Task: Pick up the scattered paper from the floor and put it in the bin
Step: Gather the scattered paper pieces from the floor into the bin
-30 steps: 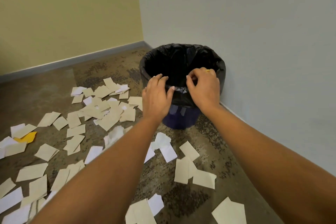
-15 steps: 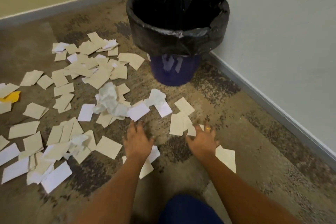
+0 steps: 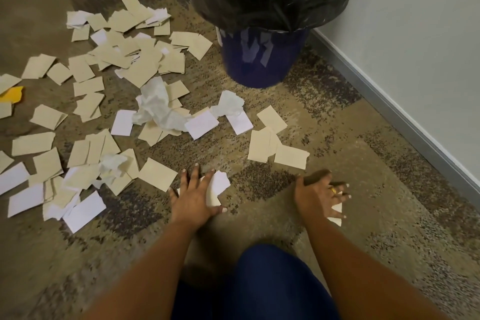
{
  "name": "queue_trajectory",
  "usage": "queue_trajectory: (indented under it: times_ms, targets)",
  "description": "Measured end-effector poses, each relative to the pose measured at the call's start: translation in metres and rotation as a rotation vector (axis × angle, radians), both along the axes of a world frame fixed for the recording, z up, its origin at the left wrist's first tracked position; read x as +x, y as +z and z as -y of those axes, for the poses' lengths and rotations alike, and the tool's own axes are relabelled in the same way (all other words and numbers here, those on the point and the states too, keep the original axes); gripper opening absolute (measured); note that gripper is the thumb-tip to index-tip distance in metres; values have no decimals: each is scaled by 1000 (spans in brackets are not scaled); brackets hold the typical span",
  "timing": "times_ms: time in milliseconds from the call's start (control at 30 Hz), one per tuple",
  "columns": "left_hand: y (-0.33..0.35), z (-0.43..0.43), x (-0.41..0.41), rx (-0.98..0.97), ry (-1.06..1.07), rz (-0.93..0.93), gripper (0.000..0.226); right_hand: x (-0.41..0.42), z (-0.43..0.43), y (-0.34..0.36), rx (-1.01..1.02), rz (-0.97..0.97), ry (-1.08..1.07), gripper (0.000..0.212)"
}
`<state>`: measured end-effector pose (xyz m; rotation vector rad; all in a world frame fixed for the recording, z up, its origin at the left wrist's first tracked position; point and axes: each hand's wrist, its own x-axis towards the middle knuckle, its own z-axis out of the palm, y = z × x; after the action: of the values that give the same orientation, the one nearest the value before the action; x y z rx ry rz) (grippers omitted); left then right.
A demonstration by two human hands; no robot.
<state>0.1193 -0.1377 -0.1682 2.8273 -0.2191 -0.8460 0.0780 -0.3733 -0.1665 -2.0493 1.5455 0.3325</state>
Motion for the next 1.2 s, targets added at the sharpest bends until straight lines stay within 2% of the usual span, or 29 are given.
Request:
queue_trajectory:
  times_ms: [133,267,433,533,667,767,867,933,1033,1133,1200]
  targets:
    - [1,-5,-1,-44,79,109,80,21,-17,3,55,59,23,83]
    - [4,-12,6,-62,130,185,68,47,-47,5,55,124,218,82]
    - [5,-20,20,-85,152,240,72,62,-77,8,73,278,560,74]
    - [8,-21,35,-100,120,262,80,70,-77,13,-93,326,666,60]
    - [11,-23,60,-104,81,374,78,99,-50,15,-167,298,720,59]
    - [15,-21,84,-110,-7,426,75,122,-30,15,-106,205,685,70]
    - [23,-12,106,36,-129,450,82,138,-20,15,7,147,593,82]
    - [28,-7,120,127,-153,405,93,147,-22,13,83,130,591,87]
    - [27,-6,137,111,-101,231,105,159,-33,8,103,119,684,90]
    - [19,-15,139,61,-61,72,106,174,-49,7,83,105,826,99]
    - [13,-21,131,61,-69,38,105,185,-61,11,101,111,909,104]
